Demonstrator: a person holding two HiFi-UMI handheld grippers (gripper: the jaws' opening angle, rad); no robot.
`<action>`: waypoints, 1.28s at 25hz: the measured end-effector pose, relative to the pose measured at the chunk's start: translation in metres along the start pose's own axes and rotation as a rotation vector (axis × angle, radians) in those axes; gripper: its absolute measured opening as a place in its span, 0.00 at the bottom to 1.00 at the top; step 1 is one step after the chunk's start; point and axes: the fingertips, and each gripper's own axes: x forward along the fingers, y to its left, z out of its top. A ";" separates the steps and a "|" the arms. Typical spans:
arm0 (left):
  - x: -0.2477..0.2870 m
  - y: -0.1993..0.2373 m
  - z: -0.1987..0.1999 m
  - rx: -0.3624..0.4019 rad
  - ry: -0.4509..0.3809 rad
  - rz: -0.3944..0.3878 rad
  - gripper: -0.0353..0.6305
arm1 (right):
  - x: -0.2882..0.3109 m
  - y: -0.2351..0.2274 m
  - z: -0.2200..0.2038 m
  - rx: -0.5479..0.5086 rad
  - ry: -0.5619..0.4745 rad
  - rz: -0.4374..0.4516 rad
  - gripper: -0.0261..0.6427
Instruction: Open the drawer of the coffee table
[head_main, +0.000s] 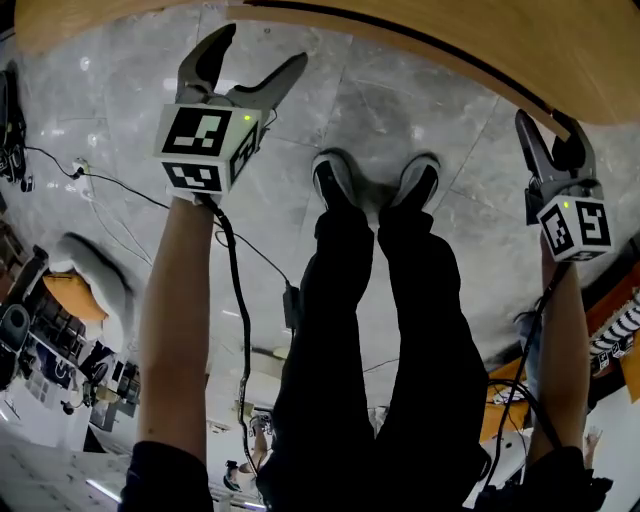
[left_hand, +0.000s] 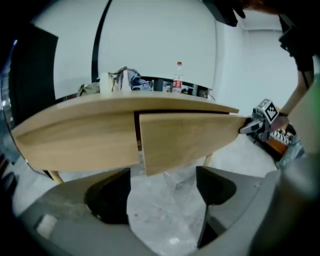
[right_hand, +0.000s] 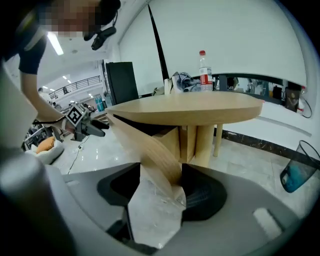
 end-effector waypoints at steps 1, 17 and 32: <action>-0.003 0.004 0.009 0.026 0.007 0.013 0.70 | 0.000 0.000 0.002 0.008 0.016 -0.008 0.43; 0.005 0.000 0.031 -0.013 0.105 0.037 0.67 | 0.001 0.004 0.003 0.067 0.109 -0.032 0.43; 0.007 -0.008 0.034 -0.064 0.097 0.038 0.64 | -0.007 0.005 -0.001 0.116 0.084 -0.095 0.43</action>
